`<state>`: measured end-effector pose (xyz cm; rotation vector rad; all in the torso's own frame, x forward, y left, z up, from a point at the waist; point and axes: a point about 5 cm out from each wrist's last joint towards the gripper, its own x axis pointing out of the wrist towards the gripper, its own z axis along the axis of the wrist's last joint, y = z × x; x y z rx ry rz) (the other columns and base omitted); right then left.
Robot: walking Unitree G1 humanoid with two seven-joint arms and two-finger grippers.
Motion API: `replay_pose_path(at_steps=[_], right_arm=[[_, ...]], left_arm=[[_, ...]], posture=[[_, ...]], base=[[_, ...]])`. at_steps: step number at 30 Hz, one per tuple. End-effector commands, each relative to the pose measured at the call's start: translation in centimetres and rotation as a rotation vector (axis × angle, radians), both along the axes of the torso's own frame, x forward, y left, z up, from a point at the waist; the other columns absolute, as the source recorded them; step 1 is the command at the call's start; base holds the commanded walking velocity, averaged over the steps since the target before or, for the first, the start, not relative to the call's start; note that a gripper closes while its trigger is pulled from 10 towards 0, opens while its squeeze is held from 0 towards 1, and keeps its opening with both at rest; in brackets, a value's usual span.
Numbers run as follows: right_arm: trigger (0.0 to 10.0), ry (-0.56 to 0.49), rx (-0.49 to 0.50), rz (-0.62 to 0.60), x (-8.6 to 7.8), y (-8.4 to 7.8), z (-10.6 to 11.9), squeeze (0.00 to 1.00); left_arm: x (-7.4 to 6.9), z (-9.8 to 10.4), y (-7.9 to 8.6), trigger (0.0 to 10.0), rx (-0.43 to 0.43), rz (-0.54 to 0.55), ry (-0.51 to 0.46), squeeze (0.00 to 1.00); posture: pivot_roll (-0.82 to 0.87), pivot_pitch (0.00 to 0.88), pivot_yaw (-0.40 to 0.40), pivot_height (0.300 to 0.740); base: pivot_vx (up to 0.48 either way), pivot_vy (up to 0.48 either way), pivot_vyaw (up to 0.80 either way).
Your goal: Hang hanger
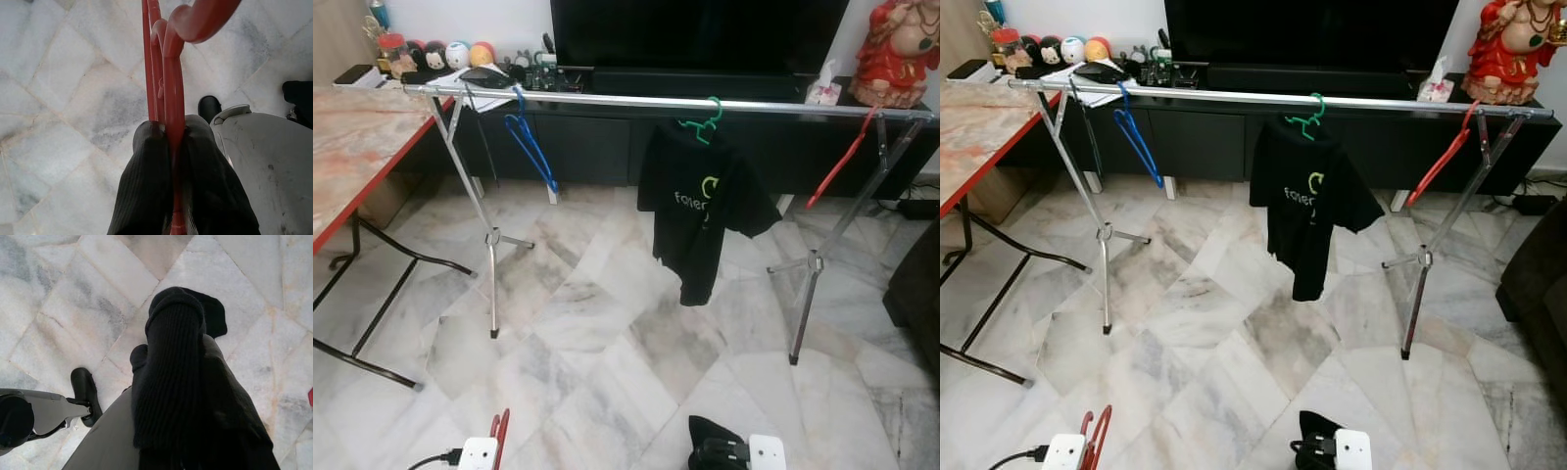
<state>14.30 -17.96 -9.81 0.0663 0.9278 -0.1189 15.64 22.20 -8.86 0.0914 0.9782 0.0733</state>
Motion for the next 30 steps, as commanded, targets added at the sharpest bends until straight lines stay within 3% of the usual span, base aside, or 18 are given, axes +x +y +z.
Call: replay_pose_path(at_steps=[1,6,9,17,25,30], right_arm=[[10.0,-0.001,-0.007,-0.01,0.1,-0.2,0.0,0.0],[10.0,0.006,-0.001,-0.009,0.0,-0.2,0.0,0.0],[10.0,-0.002,-0.011,0.0,0.1,-0.3,0.1,0.0],[10.0,-0.009,-0.005,-0.008,0.2,-0.3,0.1,0.0],[10.0,-0.01,0.004,-0.021,0.1,-0.3,0.1,0.0],[10.0,-0.012,0.004,-0.022,0.1,-0.2,0.1,0.0]], left_arm=[[-0.2,-0.1,0.0,10.0,0.008,-0.009,0.02,0.0],[-0.4,0.0,0.9,10.0,0.015,-0.001,0.022,0.0],[-0.5,0.1,1.3,10.0,0.019,0.003,0.022,0.0],[-0.5,-0.2,0.2,10.0,0.008,0.001,0.021,0.0],[-0.6,-0.1,0.7,10.0,0.007,0.007,0.02,0.0],[-0.5,-0.2,0.0,10.0,0.002,0.003,0.016,0.0]], posture=[[-0.04,0.062,0.002,0.74],[-0.04,0.064,0.001,0.74],[-0.04,0.064,0.001,0.74],[-0.04,0.065,0.0,0.74],[-0.04,0.065,0.001,0.74],[-0.04,0.066,0.003,0.74]], base=[[0.0,0.0,0.0],[0.0,0.0,-0.8],[0.0,0.0,0.0],[0.0,0.0,0.0],[0.0,0.0,-0.22],[0.0,0.0,-0.12]])
